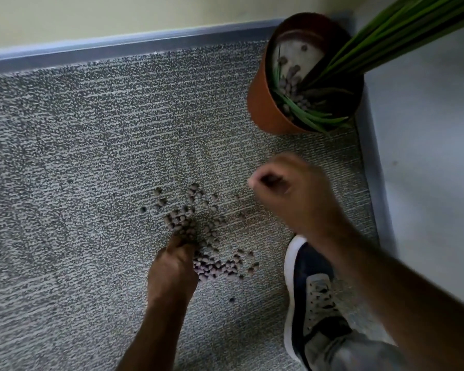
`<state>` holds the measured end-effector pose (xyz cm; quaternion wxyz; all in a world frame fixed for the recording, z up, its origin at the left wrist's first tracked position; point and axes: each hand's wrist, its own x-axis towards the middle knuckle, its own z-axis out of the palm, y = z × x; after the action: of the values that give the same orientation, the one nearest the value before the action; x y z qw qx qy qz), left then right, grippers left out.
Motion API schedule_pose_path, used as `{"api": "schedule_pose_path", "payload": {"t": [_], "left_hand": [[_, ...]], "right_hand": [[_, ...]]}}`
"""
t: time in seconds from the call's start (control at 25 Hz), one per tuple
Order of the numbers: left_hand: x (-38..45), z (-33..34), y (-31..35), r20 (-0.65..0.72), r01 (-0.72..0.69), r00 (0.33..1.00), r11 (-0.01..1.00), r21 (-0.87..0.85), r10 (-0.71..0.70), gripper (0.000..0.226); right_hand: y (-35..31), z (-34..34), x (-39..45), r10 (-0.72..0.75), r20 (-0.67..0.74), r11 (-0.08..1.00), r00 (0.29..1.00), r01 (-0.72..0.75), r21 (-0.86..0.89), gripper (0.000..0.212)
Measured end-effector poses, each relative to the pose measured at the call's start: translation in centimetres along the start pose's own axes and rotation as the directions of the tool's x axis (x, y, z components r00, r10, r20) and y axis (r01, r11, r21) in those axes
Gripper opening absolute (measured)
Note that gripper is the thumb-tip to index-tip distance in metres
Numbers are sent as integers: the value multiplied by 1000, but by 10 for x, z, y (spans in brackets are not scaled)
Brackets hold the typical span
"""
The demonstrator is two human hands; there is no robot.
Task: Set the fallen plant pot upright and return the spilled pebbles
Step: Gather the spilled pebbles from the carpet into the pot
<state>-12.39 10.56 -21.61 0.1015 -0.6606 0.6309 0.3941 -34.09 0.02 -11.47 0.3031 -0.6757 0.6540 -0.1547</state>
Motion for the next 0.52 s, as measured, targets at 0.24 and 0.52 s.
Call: {"api": "schedule_pose_path", "payload": {"t": [0.24, 0.52], "left_hand": [[1, 5, 7, -18, -13, 1000, 999, 35, 14, 14], [-6, -10, 18, -32, 258, 951, 849, -461, -307, 28]], "right_hand": [[28, -75, 69, -51, -234, 958, 971, -19, -287, 16], [48, -71, 49, -113, -151, 919, 982, 45, -392, 24]]}}
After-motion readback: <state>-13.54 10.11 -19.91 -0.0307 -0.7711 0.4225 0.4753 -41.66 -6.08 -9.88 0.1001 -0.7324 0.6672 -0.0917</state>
